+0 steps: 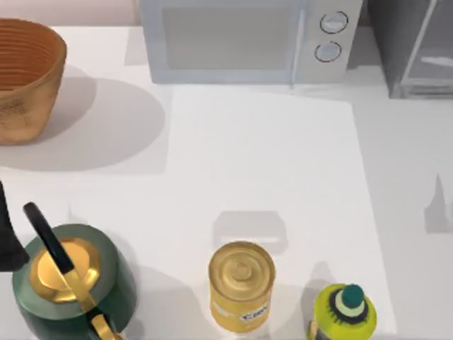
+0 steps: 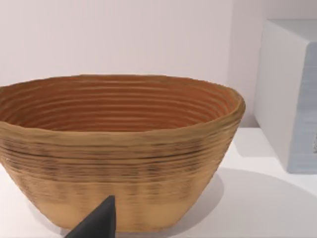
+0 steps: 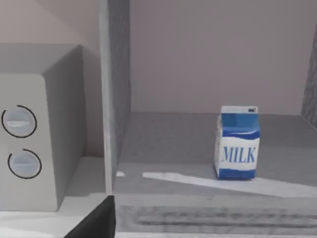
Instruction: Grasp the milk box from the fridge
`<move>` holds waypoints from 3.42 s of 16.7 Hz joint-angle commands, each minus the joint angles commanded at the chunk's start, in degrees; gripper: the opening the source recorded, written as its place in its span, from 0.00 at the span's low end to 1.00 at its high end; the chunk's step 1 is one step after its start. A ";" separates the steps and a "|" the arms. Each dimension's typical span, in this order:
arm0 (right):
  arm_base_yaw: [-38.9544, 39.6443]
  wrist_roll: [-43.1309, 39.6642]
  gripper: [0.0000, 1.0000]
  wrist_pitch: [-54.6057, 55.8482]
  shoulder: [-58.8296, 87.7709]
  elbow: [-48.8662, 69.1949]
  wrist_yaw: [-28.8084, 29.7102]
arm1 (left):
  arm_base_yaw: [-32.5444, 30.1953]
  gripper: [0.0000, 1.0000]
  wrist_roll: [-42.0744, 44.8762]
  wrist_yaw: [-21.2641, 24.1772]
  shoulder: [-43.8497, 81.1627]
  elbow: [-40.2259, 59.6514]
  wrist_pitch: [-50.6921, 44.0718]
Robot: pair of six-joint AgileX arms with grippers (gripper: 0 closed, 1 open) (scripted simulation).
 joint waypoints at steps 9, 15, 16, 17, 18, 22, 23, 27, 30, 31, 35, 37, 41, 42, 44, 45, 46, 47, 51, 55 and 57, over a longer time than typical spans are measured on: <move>-13.48 0.94 1.00 40.47 48.19 3.70 -13.00 | 0.00 1.00 0.00 0.00 0.00 0.00 0.00; -18.35 1.13 1.00 56.03 63.78 6.01 -17.71 | 0.00 1.00 0.00 0.00 0.00 0.00 0.00; -18.59 1.14 1.00 56.77 64.52 6.14 -17.95 | 0.00 1.00 0.00 0.00 0.00 0.00 0.00; -18.66 1.14 1.00 56.95 64.71 6.17 -18.01 | 0.00 1.00 0.00 0.00 0.00 0.00 0.00; -18.66 1.14 1.00 56.95 64.71 6.17 -18.01 | 0.00 1.00 0.00 0.00 0.00 0.00 0.00; -18.36 1.12 1.00 56.78 64.68 6.08 -17.87 | 0.00 1.00 0.00 0.00 0.00 0.00 0.00; -18.08 1.12 1.00 56.63 65.30 6.75 -17.62 | 0.00 1.00 0.00 0.00 0.00 0.00 0.00; -14.95 1.06 1.00 54.14 72.01 15.46 -14.40 | 0.00 1.00 0.00 0.00 0.00 0.00 0.00; -11.18 0.98 1.00 50.25 79.43 27.19 -10.28 | 0.00 1.00 0.00 0.00 0.00 0.00 0.00; -9.79 0.94 1.00 48.72 82.01 31.63 -8.76 | 0.00 1.00 0.00 0.00 0.00 0.00 0.00; -4.46 0.74 1.00 42.83 90.99 46.99 -3.00 | 0.00 1.00 0.00 0.00 0.00 0.00 0.00; -2.52 0.63 1.00 40.65 93.65 51.39 -0.93 | 0.00 1.00 0.00 0.00 0.00 0.00 0.00; -1.48 0.58 1.00 39.42 94.88 53.48 0.18 | 0.00 1.00 0.00 0.00 0.00 0.00 0.00; -1.48 0.58 1.00 39.42 94.88 53.48 0.18 | 0.00 1.00 0.00 0.00 0.00 0.00 0.00; -1.72 0.59 1.00 39.43 94.73 53.46 0.06 | 0.00 1.00 0.00 0.00 0.00 0.00 0.00; -1.61 0.58 1.00 38.91 95.22 54.24 0.12 | 0.00 1.00 0.00 0.00 0.00 0.00 0.00; -1.45 0.56 1.00 38.13 95.97 55.62 0.25 | 0.00 1.00 0.00 0.00 0.00 0.00 0.00; -1.26 0.54 1.00 37.12 96.89 57.55 0.42 | 0.00 1.00 0.00 0.00 0.00 0.00 0.00; -0.36 0.52 1.00 31.83 100.75 67.31 1.36 | 0.00 1.00 0.00 0.00 0.00 0.00 0.00; 0.04 0.49 1.00 29.57 102.04 70.46 1.78 | 0.00 1.00 0.00 0.00 0.00 0.00 0.00; 0.04 0.49 1.00 29.57 102.04 70.46 1.78 | 0.00 1.00 0.00 0.00 0.00 0.00 0.00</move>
